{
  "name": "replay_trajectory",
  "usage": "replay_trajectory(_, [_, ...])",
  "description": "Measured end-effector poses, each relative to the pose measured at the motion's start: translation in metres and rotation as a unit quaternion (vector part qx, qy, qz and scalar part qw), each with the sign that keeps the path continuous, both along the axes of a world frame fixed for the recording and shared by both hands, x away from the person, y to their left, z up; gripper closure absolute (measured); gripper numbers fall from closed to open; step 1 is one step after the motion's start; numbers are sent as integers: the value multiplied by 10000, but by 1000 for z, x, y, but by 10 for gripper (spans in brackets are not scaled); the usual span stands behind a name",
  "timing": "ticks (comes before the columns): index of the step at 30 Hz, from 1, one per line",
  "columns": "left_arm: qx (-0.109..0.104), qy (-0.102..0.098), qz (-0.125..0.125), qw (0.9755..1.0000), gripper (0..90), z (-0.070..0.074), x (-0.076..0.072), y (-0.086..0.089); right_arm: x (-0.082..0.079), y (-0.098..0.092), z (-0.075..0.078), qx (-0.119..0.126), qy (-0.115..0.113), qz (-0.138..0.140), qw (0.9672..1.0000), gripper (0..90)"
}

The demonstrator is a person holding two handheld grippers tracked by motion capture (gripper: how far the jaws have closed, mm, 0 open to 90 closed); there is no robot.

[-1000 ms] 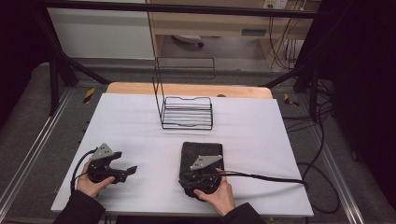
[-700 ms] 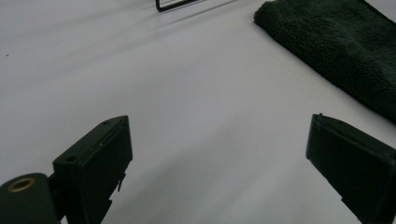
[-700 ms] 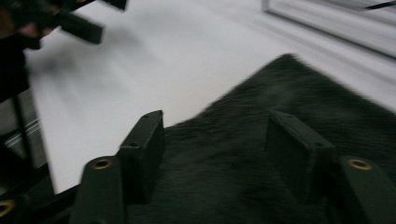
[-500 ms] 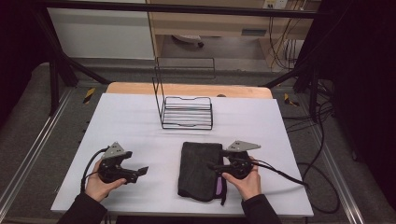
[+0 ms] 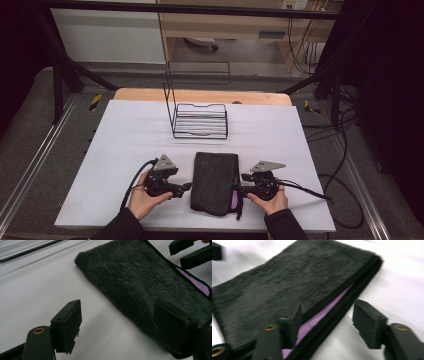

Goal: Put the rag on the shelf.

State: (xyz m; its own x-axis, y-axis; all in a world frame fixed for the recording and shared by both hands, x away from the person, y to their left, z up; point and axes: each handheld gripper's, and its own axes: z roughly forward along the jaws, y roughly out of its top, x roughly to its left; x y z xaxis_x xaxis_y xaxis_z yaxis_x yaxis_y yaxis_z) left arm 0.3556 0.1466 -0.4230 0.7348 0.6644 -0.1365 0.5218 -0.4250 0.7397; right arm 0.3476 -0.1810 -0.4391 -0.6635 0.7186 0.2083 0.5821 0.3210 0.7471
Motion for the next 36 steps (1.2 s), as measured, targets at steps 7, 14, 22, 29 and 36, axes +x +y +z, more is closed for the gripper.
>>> replay_trajectory(7, [92,-11,47,9999,242,-9,-4,6,-13,8,-2,46,241,291,9993,626])
replay_trajectory(14, [84,-55,118,9999,259,-11,-6,13,-15,16,-10,161,490,346,9981,706])
replay_trajectory(22, [110,-61,78,9999,260,-12,-7,11,-14,16,-8,311,585,327,9973,880])
replay_trajectory(29, [29,-44,74,10000,260,-11,-8,11,-11,3,11,316,418,198,9984,887])
replay_trajectory(36, [-234,84,22,9997,273,-8,-11,3,-4,-2,10,-331,462,217,9981,856])
